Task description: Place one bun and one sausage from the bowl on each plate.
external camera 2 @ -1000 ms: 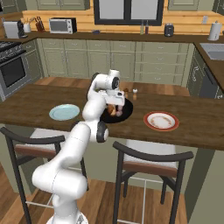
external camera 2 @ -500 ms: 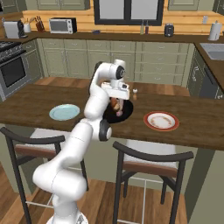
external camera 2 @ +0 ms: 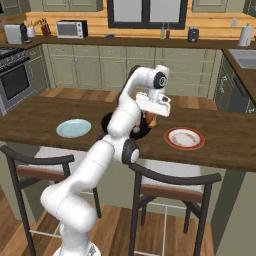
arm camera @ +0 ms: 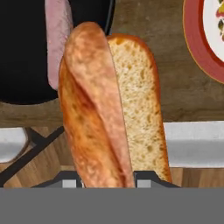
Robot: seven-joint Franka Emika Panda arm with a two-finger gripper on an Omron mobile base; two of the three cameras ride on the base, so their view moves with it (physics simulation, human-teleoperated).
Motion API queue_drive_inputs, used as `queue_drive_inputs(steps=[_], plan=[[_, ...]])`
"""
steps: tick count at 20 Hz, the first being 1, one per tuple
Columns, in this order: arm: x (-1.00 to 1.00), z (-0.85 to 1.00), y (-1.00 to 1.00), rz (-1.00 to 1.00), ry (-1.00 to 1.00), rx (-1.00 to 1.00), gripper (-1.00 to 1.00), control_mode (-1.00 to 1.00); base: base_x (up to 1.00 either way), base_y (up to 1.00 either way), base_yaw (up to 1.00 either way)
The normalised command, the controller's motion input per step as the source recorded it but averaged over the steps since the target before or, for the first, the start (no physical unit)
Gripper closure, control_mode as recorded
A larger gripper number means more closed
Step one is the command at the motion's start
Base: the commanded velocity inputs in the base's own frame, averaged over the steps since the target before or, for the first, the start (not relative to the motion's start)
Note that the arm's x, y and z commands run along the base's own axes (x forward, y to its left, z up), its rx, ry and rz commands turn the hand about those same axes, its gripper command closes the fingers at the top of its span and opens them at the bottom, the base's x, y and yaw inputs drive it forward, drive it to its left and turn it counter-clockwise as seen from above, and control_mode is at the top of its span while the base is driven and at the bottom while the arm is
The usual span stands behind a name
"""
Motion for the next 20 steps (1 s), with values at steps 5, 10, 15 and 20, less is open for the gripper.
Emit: queue_drive_inputs(steps=[5,10,15,20], plan=[[-0.26,-0.61,-0.90,-0.02,-0.07,0.03,1.00,-1.00,0.00,0.00,0.00],[-0.02,-0.31,-0.77,0.01,-0.10,0.02,1.00,-1.00,0.00,0.00,0.00],[0.34,-0.09,-0.49,0.00,-0.14,0.01,1.00,-1.00,0.00,0.00,0.00],[0.66,-0.34,-0.16,0.00,-0.26,-0.01,1.00,-1.00,0.00,0.00,0.00]])
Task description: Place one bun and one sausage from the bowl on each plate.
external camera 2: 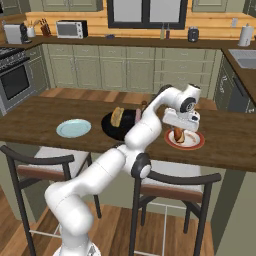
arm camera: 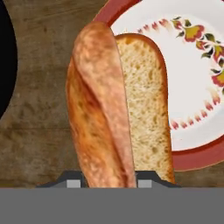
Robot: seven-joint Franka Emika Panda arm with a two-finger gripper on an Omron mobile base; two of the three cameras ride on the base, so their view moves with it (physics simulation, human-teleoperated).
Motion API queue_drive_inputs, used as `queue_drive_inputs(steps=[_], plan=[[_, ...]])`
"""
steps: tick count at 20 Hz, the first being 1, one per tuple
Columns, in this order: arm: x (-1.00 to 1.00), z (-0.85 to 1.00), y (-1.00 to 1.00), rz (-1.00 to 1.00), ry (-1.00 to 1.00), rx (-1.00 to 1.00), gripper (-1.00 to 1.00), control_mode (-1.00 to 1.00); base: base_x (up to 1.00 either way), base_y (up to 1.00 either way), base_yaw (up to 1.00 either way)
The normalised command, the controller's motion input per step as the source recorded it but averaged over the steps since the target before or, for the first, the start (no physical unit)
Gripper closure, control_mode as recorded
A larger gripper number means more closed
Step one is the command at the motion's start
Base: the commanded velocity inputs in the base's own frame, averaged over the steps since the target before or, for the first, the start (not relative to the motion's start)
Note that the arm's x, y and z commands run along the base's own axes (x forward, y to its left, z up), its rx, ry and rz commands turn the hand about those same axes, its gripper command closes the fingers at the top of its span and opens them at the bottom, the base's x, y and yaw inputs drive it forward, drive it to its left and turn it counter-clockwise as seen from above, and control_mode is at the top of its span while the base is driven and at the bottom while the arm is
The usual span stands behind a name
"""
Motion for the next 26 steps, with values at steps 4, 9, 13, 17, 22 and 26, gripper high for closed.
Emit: queue_drive_inputs(steps=[4,9,13,17,22,26], plan=[[0.69,-0.14,-0.44,-0.05,-0.19,0.00,1.00,-1.00,0.00,0.00,0.00],[0.83,0.00,-0.51,-0.15,-0.01,0.00,1.00,-1.00,0.00,0.00,0.00],[0.74,0.00,-0.29,-0.06,0.01,0.00,1.00,-1.00,0.00,0.00,0.00],[0.38,0.00,-0.17,0.00,0.04,0.00,1.00,-1.00,0.00,0.00,0.00],[0.00,0.00,0.00,0.00,0.01,0.00,1.00,-1.00,0.00,0.00,0.00],[-0.04,0.00,0.08,0.00,0.01,0.00,-1.00,-1.00,0.00,0.00,0.00]])
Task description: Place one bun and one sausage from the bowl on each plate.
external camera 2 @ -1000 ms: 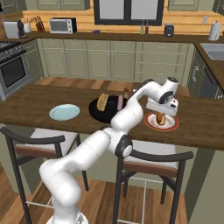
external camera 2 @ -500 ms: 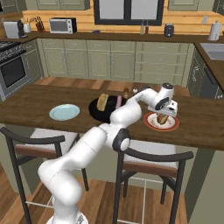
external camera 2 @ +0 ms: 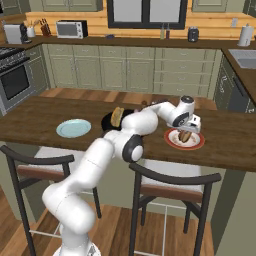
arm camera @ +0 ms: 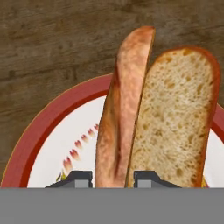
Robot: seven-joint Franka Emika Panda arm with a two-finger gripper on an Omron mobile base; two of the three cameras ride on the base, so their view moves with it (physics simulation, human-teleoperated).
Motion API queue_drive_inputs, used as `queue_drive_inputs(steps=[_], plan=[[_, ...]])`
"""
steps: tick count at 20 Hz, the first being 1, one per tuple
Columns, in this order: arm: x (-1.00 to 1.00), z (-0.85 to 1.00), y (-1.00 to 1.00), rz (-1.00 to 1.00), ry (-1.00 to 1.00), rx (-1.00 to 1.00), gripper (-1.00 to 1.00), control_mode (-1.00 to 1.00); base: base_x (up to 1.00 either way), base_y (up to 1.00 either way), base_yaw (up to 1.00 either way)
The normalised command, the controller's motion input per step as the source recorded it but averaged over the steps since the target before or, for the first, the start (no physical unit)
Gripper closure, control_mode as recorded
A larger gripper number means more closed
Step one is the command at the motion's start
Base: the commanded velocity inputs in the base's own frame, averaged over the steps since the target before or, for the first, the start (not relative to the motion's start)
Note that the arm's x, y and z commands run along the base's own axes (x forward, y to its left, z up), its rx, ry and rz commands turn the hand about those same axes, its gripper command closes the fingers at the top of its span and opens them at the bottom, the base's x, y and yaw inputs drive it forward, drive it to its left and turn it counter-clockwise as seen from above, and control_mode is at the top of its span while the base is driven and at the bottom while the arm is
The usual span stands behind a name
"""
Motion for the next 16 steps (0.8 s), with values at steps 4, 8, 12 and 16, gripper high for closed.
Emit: queue_drive_inputs(steps=[4,8,12,16], plan=[[-0.05,0.03,0.14,0.00,0.00,0.00,-1.00,-1.00,0.00,0.00,0.00],[-0.16,0.33,0.06,0.00,0.00,0.00,-1.00,-1.00,0.00,0.00,0.00],[-0.24,0.53,0.10,0.00,0.00,0.00,-1.00,-1.00,0.00,0.00,0.00],[-0.08,0.29,0.16,0.00,0.06,0.00,-1.00,-1.00,0.00,0.00,0.00]])
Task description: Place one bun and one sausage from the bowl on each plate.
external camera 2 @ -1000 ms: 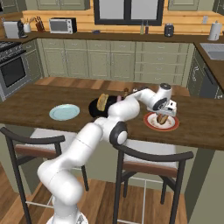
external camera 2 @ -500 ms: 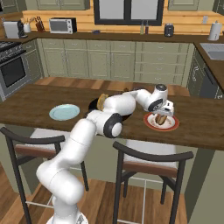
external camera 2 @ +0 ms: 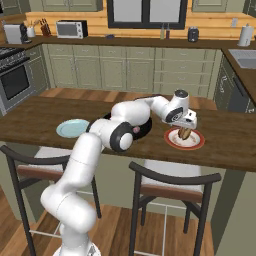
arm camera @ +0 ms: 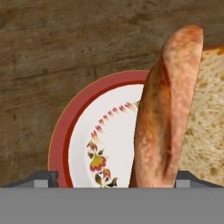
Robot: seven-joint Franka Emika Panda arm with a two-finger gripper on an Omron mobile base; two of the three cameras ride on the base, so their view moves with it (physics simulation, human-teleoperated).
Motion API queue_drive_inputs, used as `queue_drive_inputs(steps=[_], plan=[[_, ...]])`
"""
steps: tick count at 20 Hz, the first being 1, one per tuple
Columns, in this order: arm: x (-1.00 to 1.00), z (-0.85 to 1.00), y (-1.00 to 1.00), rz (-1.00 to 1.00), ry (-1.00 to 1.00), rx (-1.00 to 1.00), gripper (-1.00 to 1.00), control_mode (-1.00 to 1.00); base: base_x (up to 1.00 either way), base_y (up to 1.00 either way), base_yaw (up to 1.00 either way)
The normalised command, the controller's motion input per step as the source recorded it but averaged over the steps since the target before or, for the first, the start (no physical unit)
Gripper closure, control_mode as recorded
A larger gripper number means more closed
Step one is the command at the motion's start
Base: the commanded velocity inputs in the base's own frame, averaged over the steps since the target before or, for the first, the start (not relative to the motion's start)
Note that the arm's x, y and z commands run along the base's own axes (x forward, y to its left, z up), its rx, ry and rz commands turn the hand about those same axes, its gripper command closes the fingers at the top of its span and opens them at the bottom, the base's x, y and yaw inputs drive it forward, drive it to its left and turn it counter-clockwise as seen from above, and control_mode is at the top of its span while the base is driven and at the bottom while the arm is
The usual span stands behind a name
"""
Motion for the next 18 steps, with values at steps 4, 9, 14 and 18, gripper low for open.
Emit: queue_drive_inputs(steps=[4,9,14,18], plan=[[-0.01,0.07,0.05,0.01,0.19,0.05,-1.00,-1.00,0.00,0.00,0.00],[0.00,0.00,0.00,0.00,0.18,0.12,-1.00,-1.00,0.00,0.00,0.00],[-0.03,0.00,0.00,0.00,0.31,0.14,-1.00,-1.00,0.00,0.00,0.00],[-0.01,0.00,0.00,0.05,0.37,0.18,-1.00,-1.00,0.00,0.00,0.00]])
